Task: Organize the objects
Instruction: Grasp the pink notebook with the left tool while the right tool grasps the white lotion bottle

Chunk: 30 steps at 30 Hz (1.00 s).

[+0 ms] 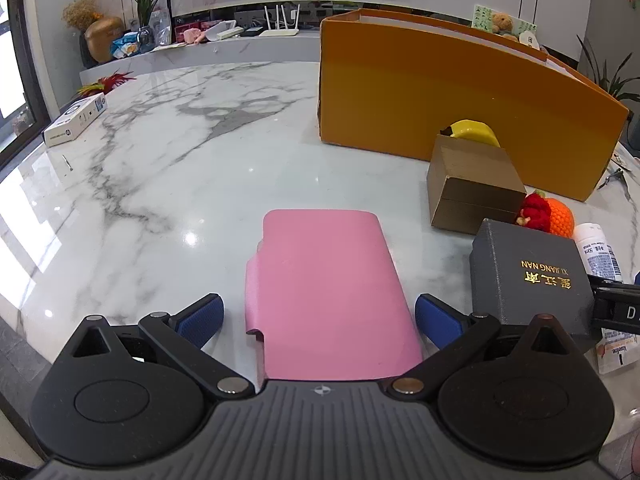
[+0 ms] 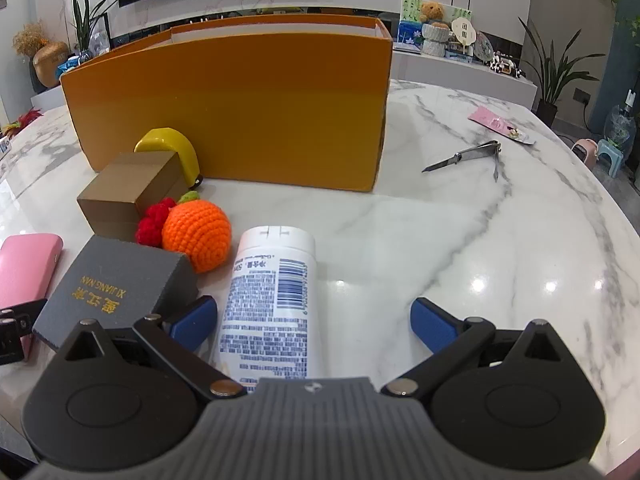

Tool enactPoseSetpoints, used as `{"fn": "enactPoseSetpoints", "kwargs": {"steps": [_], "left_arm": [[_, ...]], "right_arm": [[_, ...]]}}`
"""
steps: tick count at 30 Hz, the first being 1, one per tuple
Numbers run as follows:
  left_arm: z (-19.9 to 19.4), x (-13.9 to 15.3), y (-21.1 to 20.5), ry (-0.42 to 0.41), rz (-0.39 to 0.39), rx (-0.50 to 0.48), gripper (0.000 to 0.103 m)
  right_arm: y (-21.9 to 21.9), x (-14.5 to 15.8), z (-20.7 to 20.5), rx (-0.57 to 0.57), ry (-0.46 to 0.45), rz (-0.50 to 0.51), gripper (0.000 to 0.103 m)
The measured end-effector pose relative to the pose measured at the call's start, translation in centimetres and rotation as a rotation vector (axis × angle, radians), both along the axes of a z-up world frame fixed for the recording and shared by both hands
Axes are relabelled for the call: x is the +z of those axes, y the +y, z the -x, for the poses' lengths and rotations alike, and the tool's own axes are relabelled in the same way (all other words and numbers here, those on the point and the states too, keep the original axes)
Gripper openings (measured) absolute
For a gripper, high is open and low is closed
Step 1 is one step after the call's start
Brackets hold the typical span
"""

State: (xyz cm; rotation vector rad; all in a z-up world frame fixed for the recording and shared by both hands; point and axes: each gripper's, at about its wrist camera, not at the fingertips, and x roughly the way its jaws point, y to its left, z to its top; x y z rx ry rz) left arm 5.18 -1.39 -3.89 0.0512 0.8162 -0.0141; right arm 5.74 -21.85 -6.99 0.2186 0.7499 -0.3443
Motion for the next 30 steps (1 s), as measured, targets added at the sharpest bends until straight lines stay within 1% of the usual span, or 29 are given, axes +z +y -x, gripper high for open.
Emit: {"fn": "enactPoseSetpoints", "kwargs": {"steps": [4,14,21,25,27,29,30], "left_arm": [[-0.1,-0.1,-0.1,-0.007,-0.002,0.000,0.103],[-0.4,0.1,-0.3,-0.011,0.000,-0.039,0.103],[-0.5,0.2,0.0,-0.006,0.002,-0.054,0.103],[-1.0,0.2,0.5,0.000,0.006,-0.037,0.103],[-1.1,0.2,0.7,-0.001,0.004,-0.034,0.103],[-1.0,0.3,0.8,-0.007,0.003,-0.029,0.103],[-1.0,0.4,0.9,-0.010,0.003,-0.030,0.099]], "right_arm": [[-0.1,0.0,-0.1,0.011,0.011,-0.004,0.102],[-0.1,0.1,-0.3,0.031,0.032,-0.011,0.102],[-1.1,0.1,0.3,0.123,0.040,-0.010,0.102],[-1.2,0.0,0.6,0.123,0.027,-0.004,0.102],[-1.0,0.1,0.7,0.118,0.018,-0.002,0.098],[-0.7,0.3,0.6,0.123,0.005,0.004,0.088],[-0.5,0.4,0.6,0.126,0.001,0.006,0.086]]}}
